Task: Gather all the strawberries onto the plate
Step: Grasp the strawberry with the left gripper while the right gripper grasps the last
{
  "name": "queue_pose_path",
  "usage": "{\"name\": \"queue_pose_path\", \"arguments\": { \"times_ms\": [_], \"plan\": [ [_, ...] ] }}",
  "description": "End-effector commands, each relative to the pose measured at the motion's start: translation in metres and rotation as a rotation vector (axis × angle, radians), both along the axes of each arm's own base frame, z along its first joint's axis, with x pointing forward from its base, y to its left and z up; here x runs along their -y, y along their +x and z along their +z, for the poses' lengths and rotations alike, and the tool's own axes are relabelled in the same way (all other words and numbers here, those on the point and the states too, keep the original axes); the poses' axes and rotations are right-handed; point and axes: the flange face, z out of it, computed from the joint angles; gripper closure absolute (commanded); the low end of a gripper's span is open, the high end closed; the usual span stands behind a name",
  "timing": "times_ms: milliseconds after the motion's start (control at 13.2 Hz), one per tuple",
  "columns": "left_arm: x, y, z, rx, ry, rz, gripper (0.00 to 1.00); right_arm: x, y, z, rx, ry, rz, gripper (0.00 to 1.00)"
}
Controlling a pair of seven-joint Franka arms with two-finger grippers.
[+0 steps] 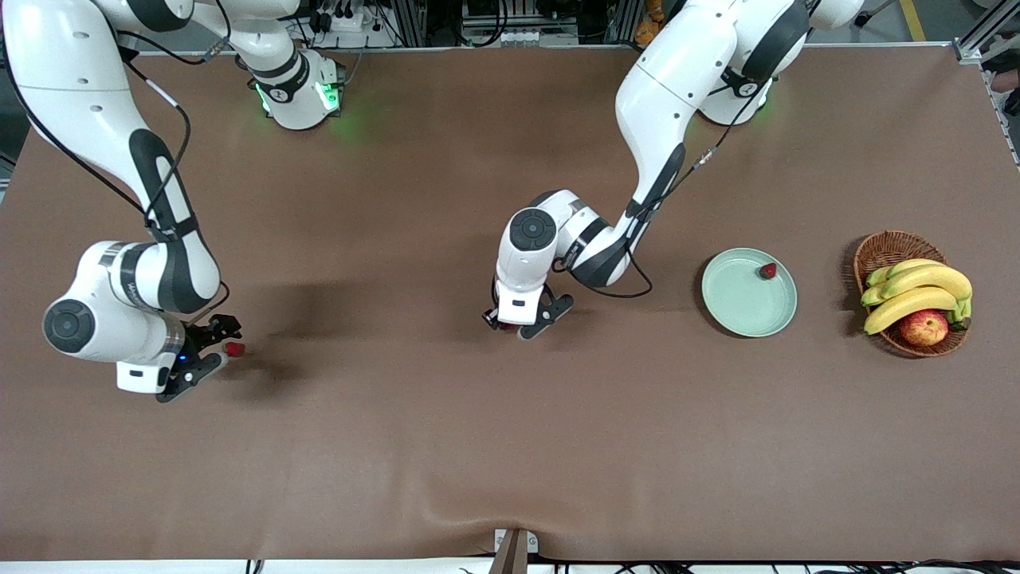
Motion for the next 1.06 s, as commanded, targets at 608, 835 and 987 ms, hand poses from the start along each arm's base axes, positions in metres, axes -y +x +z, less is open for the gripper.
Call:
{"name": "queue_pose_path", "arguments": {
  "times_ms": [608,835,987],
  "plan": [
    [-0.013,0.025,0.071,0.070,0.034,-0.043,1.00,0.004,-0.019,-0.044,0.032,0.007,0.159,0.00],
    [-0.024,0.023,0.088,0.031,0.107,-0.162,1.00,0.008,-0.022,-0.046,0.023,0.012,0.167,0.05],
    [-0.043,0.029,0.105,0.007,0.145,-0.255,1.00,0.008,-0.023,-0.045,0.018,0.013,0.167,0.14]
  ]
}}
